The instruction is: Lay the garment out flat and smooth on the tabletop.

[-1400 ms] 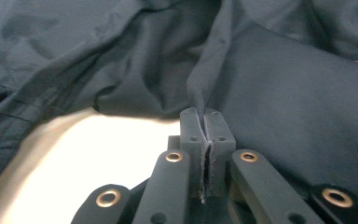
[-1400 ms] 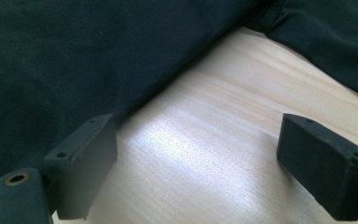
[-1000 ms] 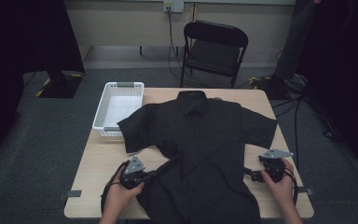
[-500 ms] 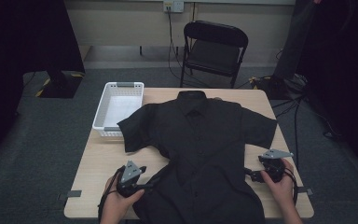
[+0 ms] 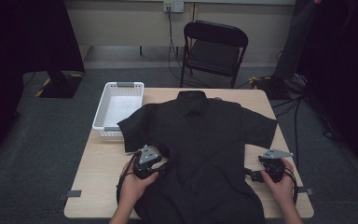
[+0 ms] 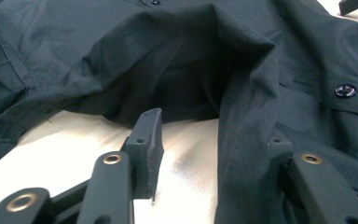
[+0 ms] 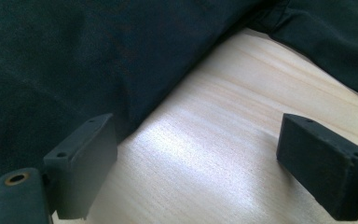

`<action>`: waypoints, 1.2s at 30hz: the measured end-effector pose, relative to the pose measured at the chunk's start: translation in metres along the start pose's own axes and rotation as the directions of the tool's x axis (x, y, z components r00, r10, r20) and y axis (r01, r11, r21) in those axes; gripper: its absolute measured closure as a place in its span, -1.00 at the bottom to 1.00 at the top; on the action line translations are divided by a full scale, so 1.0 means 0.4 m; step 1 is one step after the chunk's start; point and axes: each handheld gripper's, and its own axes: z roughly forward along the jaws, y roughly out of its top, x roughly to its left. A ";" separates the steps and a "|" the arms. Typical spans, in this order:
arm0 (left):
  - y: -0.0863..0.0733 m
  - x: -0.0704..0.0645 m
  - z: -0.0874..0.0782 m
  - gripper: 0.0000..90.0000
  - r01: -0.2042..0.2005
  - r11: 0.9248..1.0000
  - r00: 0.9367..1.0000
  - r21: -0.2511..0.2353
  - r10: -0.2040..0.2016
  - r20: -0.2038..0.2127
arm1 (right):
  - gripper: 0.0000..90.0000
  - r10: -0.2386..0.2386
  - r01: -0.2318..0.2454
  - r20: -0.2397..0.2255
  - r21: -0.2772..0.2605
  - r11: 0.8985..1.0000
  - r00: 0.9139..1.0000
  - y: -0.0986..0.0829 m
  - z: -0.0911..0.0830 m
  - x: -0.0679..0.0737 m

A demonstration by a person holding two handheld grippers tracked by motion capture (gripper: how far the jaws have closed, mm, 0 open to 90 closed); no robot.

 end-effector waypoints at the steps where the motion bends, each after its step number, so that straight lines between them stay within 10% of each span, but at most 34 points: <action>1: 0.000 0.000 -0.004 0.32 0.005 1.000 1.000 -0.005 -0.005 0.001 | -0.74 0.000 0.000 0.000 0.000 1.000 1.000 0.000 0.000 0.000; 9: -0.012 -0.006 -0.029 0.87 -0.005 0.999 0.999 0.035 0.004 0.052 | -0.75 0.000 0.000 0.000 0.000 1.000 1.000 0.000 0.000 0.000; 36: -0.150 -0.033 -0.145 0.84 0.080 0.988 0.991 0.132 -0.093 0.097 | -0.74 -0.005 0.005 -0.006 0.000 1.000 1.000 0.000 0.000 0.001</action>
